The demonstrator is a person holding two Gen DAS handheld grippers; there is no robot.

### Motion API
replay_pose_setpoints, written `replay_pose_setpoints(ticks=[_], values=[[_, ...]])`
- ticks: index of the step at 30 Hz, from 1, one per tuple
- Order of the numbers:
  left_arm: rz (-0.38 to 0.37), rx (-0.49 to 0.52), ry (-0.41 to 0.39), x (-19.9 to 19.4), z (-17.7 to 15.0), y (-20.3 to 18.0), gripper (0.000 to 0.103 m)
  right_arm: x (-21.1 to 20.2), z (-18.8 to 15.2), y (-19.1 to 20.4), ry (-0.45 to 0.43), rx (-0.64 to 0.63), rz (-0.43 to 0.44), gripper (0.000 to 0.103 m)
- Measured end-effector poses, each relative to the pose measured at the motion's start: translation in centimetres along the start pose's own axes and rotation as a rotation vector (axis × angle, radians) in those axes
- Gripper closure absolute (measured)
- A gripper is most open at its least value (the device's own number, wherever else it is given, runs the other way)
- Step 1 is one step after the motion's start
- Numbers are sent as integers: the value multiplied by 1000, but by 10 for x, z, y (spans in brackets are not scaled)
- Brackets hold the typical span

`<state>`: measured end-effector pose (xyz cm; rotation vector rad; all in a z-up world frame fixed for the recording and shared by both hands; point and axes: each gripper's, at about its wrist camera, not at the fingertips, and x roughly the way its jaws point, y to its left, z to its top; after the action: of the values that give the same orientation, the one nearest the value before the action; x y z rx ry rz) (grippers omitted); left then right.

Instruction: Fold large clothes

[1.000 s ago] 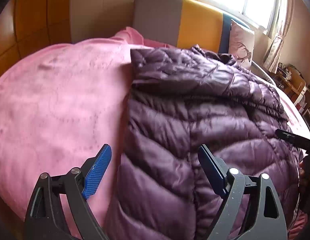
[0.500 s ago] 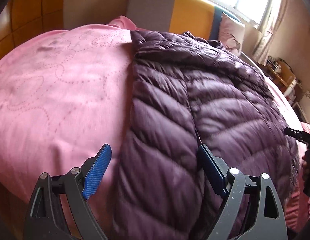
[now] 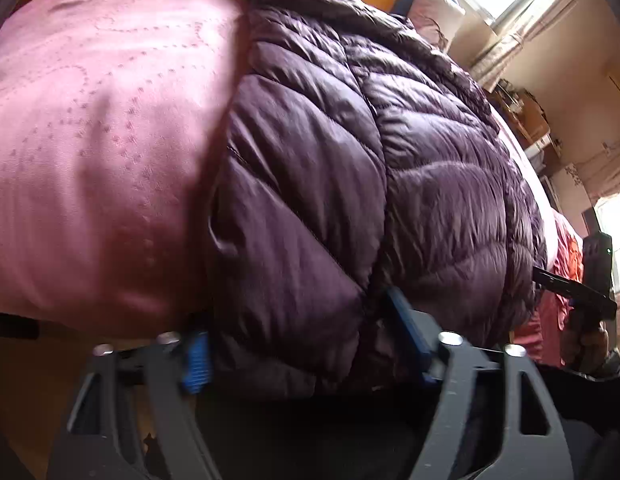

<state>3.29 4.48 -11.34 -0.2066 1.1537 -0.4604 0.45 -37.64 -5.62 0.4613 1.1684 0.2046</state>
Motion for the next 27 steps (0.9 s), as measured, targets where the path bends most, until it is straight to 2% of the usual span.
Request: replay_pose_setpoints(ticks=[1,2,3,5,7,9,12,15,19,27], values=[[-7,2,-1,-1,0,-1,55,-1,1,-1,12,8,22,61],[-31,1,4,-2,1,-1,75,-3,2,0,19,11,51,79],[-44,-3,1,-6,3,-1,87,-7,4,2,19,7,76,84],[-75,1,-9,-14,7,-2,93,-17,10,12,1,-24,101,89],[-128,-5,-28,-25,13,-3,95,-31,21,19,-37,-27,170,92],[-193,-13,-63,-40,23,-5,95,-53,39,27,-117,-14,271,92],[-293,-40,-144,-62,42,-7,95,-66,59,28,-188,29,356,92],[-360,-58,-219,-77,66,-8,97,-70,84,21,-243,82,402,93],[-389,-69,-258,-76,98,-9,97,-61,118,16,-279,137,387,93],[-356,-115,-259,-45,163,-2,97,-35,175,-1,-283,190,326,92]])
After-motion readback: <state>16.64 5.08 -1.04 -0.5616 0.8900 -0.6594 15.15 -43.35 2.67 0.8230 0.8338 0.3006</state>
